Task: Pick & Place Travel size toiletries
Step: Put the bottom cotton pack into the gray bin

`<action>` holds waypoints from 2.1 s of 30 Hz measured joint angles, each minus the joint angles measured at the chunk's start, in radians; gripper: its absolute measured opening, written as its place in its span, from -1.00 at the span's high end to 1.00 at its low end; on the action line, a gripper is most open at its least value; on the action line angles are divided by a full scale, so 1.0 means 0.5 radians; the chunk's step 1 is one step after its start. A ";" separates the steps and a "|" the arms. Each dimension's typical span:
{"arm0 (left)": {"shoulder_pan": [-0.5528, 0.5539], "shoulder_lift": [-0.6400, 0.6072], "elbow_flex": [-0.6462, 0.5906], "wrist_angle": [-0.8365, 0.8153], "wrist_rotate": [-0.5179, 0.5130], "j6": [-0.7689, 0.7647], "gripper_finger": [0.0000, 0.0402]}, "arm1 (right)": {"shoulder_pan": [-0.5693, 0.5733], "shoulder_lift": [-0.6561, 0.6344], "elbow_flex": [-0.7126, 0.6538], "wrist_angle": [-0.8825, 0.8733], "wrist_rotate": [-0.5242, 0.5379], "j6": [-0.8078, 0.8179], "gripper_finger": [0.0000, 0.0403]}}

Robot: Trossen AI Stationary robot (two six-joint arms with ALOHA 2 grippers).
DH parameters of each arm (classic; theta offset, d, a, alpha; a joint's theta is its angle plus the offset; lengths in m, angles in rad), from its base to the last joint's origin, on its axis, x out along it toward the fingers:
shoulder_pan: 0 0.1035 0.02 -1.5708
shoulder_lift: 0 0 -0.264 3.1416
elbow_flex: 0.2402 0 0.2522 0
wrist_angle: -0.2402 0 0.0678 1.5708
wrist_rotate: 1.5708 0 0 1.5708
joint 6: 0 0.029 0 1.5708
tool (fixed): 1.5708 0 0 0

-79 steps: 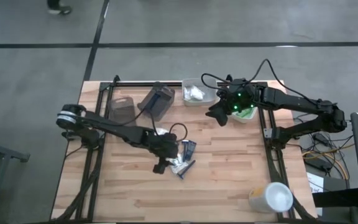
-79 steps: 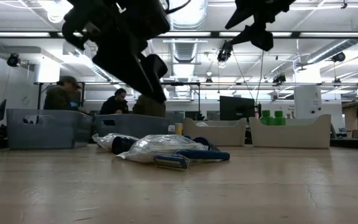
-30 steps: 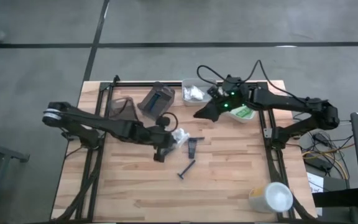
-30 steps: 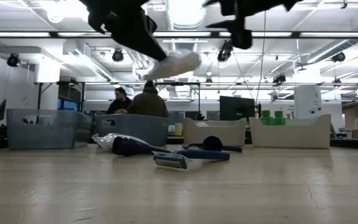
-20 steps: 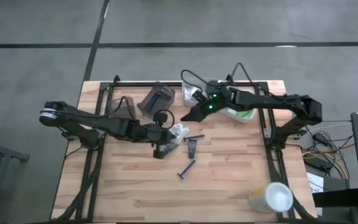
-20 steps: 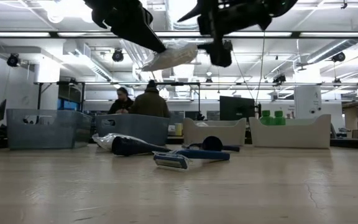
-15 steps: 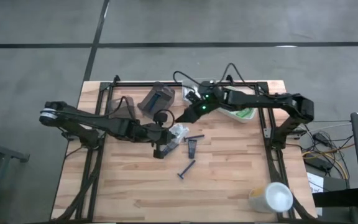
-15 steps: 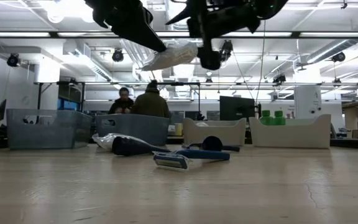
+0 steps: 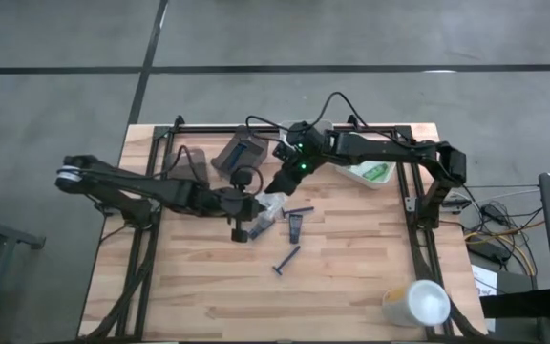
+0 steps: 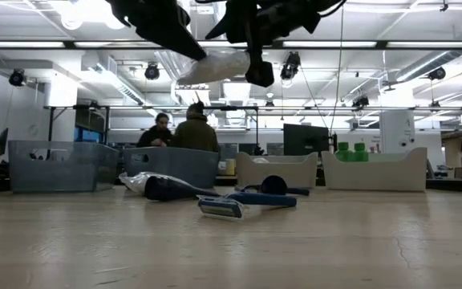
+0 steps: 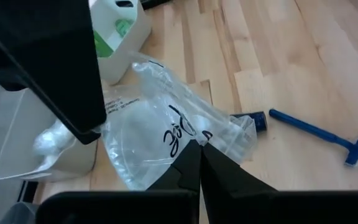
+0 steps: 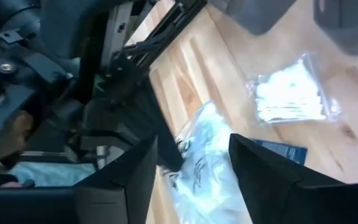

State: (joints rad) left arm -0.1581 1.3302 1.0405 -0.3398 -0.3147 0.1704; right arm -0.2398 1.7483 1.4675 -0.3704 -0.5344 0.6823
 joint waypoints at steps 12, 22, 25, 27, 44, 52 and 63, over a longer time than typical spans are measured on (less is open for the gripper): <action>0.000 -0.078 0.000 -0.007 -0.052 -0.014 0.97 | -0.002 -0.007 -0.001 0.013 0.028 -0.012 0.56; 0.002 -0.078 0.000 -0.008 -0.055 -0.033 0.87 | -0.002 -0.009 -0.003 0.013 0.028 -0.012 0.94; 0.002 -0.078 0.000 -0.009 -0.054 -0.041 0.75 | -0.002 -0.010 -0.003 0.013 0.028 -0.019 0.95; 0.002 -0.079 0.003 -0.014 -0.054 -0.073 0.64 | -0.002 -0.011 -0.003 0.012 0.026 -0.021 0.96; 0.007 -0.226 0.025 -0.303 -0.049 -0.418 -0.05 | -0.097 -0.076 -0.005 -0.259 0.001 -0.230 0.96; 0.037 -0.303 -0.066 -0.318 -0.237 -0.574 -0.04 | -0.247 -0.206 -0.005 -0.410 0.024 -0.405 0.96; 0.174 -0.315 -0.094 -0.301 -0.305 -0.828 -0.04 | -0.538 -0.402 -0.015 -0.567 0.233 -0.713 0.96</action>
State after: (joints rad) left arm -0.0712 1.1728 0.9934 -0.4902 -0.4670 -0.2434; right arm -0.5086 1.5474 1.4602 -0.6540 -0.4180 0.3259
